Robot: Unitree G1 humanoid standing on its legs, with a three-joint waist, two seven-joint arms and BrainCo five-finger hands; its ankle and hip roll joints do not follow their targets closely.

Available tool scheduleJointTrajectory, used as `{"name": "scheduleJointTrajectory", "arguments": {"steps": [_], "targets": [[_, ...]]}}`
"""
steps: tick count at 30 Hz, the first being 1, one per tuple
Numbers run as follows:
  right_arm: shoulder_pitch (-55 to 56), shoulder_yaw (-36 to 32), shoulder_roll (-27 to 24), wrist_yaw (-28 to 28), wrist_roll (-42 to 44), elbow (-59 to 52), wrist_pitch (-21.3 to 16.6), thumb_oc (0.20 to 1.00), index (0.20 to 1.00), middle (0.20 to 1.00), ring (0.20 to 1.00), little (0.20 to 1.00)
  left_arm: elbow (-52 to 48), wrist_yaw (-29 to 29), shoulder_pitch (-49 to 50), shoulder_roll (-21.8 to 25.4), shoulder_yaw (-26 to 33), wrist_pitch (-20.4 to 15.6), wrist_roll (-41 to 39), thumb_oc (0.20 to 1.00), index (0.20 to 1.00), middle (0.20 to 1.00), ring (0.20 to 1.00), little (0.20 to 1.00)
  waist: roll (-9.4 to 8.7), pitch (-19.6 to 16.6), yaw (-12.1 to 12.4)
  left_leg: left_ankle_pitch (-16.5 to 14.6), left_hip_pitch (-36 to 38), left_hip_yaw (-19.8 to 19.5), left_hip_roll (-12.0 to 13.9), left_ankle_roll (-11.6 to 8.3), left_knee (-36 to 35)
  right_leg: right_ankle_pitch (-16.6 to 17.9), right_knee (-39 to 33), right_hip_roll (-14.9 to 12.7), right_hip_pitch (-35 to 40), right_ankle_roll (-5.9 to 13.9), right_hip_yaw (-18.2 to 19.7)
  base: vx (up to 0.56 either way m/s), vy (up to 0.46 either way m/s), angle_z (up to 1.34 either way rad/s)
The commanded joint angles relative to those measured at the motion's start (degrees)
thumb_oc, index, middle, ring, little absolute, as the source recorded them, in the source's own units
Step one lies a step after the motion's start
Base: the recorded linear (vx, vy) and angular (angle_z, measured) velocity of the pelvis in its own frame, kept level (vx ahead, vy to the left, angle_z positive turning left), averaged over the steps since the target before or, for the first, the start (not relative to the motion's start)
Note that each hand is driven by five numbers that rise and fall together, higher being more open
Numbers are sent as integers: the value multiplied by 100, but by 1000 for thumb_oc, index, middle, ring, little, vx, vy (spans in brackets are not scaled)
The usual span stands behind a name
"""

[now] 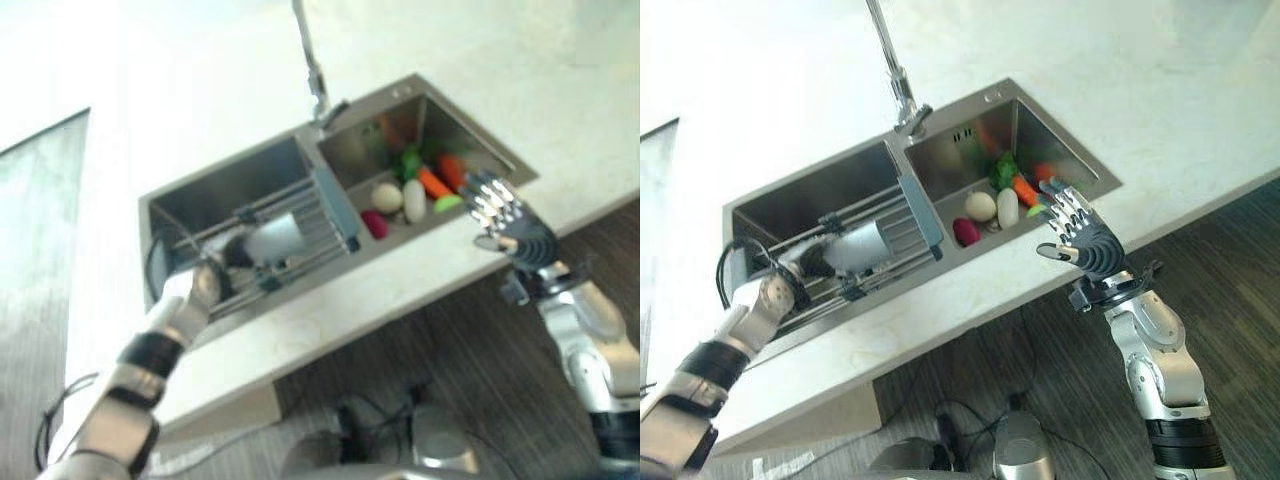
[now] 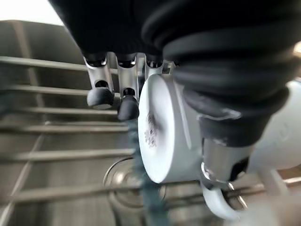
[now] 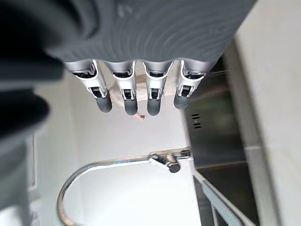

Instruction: Place the dishes in the dishwasher.

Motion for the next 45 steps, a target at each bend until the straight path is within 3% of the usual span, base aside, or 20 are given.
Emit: {"name": "scheduleJointTrajectory", "arguments": {"steps": [1,8,13,19,23,27,30,38,40,42,43,44,45], "targets": [[-68,-75,53,127,-133,-404,-349,1000,1000,1000,1000,1000,157,84,-67,200,98,-84,507,200,200,200,200,200,-191,-242,-17,-724,-236,-22,-56,-87,742,-214,151,-223,-129,407,8,160,-17,3],[174,-45,125,80,-438,-426,-354,1000,1000,1000,1000,1000,-260,357,323,265,383,-266,387,200,200,200,200,200,-300,-502,146,-810,-52,-72,-57,-68,742,-288,151,-231,121,438,-92,76,-5,1],[341,-118,233,36,-520,-437,-486,1000,1000,1000,1000,1000,-951,1082,639,325,1004,-746,-75,200,200,200,200,200,-391,-575,261,-838,-16,-107,-66,-49,742,-303,151,-258,189,455,-157,14,-4,14],[425,-138,343,-56,-560,-467,-567,1000,1000,1000,1000,1000,-1687,1930,977,94,1605,-1160,-326,200,200,200,200,200,-477,-642,381,-854,-27,-186,-98,-33,742,-321,151,-289,217,448,-239,-12,-19,8],[440,-145,468,-99,-641,-521,-581,1000,1000,1000,1000,1000,-2013,2492,1133,-119,2041,-1622,-853,200,200,200,200,200,-496,-686,432,-865,-39,-208,-101,-32,742,-336,151,-298,221,435,-267,-27,-20,11],[487,-199,561,-109,-625,-622,-574,1000,1000,1000,1000,1000,-2385,2712,1279,-328,2409,-1926,-1257,200,200,200,200,200,-519,-715,478,-870,-46,-249,-105,-40,742,-351,151,-308,233,421,-311,-40,-39,4],[584,-309,655,-39,-614,-840,-530,1000,1000,1000,1000,1000,-2845,2706,1635,-583,2856,-2351,-1800,200,200,200,200,200,-530,-728,573,-869,-92,-340,-129,-52,742,-373,151,-309,221,391,-360,-74,-63,13],[1110,-556,746,275,-294,-1344,-769,1000,1000,1000,1000,1000,-4169,2452,3194,-1277,3842,-2881,-2854,200,200,200,200,200,-668,-657,1114,-715,-211,-635,-111,-180,742,-448,151,-289,216,241,-630,-75,-134,31],[1189,-534,739,336,-179,-1422,-829,1000,1000,1000,1000,1000,-4392,2388,3535,-1434,4027,-2932,-3138,200,200,200,200,200,-691,-555,1342,-571,-298,-794,-93,-280,742,-462,151,-296,234,186,-745,-78,-149,53],[1092,-357,691,286,-263,-1455,-866,1000,1000,1000,1000,1000,-4618,2446,3744,-1540,4123,-2914,-3438,200,200,200,200,200,-601,-421,1640,-345,-624,-1078,-28,-394,742,-518,151,-299,197,188,-888,-213,-69,68],[1066,-332,665,114,-462,-1430,-964,1000,1000,1000,1000,1000,-4676,2323,3734,-1552,4131,-2962,-3648,200,200,200,200,200,-547,-370,1697,-205,-825,-918,106,-478,742,-524,151,-353,202,214,-1047,-292,6,111],[1076,-361,644,-187,-634,-1414,-1070,1000,1000,1000,1000,1000,-4647,2045,3599,-1550,4074,-3049,-3871,200,200,200,200,200,-537,-291,1667,-102,-939,-368,344,-573,742,-554,151,-499,320,250,-1382,-421,64,160],[1031,-416,588,-508,-722,-1316,-1266,1000,1000,1000,1000,1000,-4521,1733,3279,-1508,3942,-3140,-4128,200,200,200,200,200,-648,-199,1525,-30,-730,366,512,-541,742,-453,151,-798,382,248,-1836,-477,108,268]]}}
